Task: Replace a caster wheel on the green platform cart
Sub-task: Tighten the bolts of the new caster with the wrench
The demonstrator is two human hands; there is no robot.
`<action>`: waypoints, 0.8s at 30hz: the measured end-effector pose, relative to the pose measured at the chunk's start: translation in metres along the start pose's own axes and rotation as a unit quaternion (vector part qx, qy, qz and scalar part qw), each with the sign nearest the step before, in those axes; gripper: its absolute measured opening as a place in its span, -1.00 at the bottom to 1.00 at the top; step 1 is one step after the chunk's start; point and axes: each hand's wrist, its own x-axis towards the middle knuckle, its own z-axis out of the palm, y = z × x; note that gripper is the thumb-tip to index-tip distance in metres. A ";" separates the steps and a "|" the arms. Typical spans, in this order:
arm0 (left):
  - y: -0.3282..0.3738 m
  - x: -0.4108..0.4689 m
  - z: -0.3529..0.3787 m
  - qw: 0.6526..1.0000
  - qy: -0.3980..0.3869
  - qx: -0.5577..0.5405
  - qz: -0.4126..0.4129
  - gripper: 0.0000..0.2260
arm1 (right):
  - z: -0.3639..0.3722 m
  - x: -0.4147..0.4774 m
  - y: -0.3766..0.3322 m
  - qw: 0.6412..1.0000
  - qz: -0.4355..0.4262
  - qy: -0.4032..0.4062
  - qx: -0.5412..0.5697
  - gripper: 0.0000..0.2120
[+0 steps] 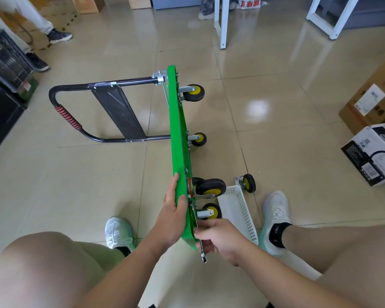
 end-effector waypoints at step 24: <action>-0.004 0.001 0.000 1.000 -0.007 -0.021 -0.001 -0.49 | -0.030 0.054 0.042 0.994 -0.038 0.045 -0.087 -0.56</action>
